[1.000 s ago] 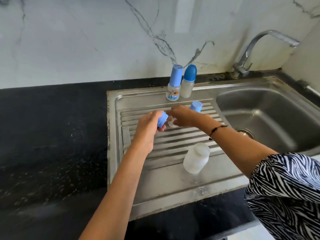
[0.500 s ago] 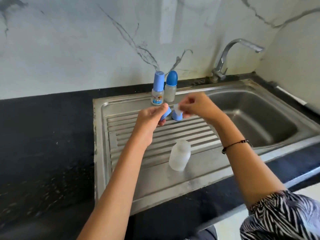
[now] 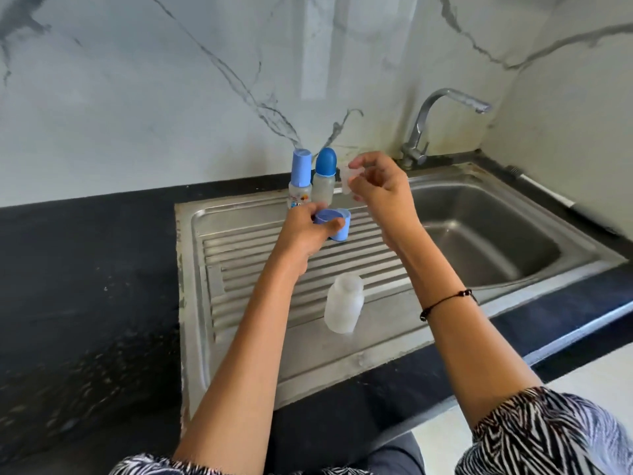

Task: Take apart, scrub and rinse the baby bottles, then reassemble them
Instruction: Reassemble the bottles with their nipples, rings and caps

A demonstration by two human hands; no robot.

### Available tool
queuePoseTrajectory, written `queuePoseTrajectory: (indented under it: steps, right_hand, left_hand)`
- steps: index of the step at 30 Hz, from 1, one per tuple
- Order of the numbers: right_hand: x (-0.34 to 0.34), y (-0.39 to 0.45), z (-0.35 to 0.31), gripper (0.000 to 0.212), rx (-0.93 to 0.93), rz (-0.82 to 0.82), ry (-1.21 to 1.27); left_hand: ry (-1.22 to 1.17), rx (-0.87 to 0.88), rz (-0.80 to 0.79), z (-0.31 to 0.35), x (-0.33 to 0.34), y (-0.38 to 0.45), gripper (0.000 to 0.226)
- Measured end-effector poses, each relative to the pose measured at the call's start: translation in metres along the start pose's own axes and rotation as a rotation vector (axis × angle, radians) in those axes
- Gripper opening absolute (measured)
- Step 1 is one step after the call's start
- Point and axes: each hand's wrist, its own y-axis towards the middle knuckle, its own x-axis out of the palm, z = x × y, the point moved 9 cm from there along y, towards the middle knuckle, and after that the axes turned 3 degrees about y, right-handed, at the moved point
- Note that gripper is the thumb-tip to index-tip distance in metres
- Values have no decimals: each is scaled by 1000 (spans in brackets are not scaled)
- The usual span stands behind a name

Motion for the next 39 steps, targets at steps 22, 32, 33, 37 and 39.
queuePoseTrajectory:
  steps: [22,32,33,37,39]
  right_hand:
    - [36,-27,-28,20,-125,-115,-473]
    - [70,-24,-15,21,-95,-481,-966]
    - [74,-25,-11,21,-66,-538,-990]
    - [72,-25,-11,26,15,-530,-824]
    - [64,-23,-24,23,-62,-413,-672]
  left_hand:
    - [122,411,111,31,-37,-27,48]
    - [295,654,123,42,-34,-33,54]
    - [323,680,101,43,-31,-34,53]
    - [257,717,75,43,-28,-37,50]
    - [122,631,93,37,-35,-33,41]
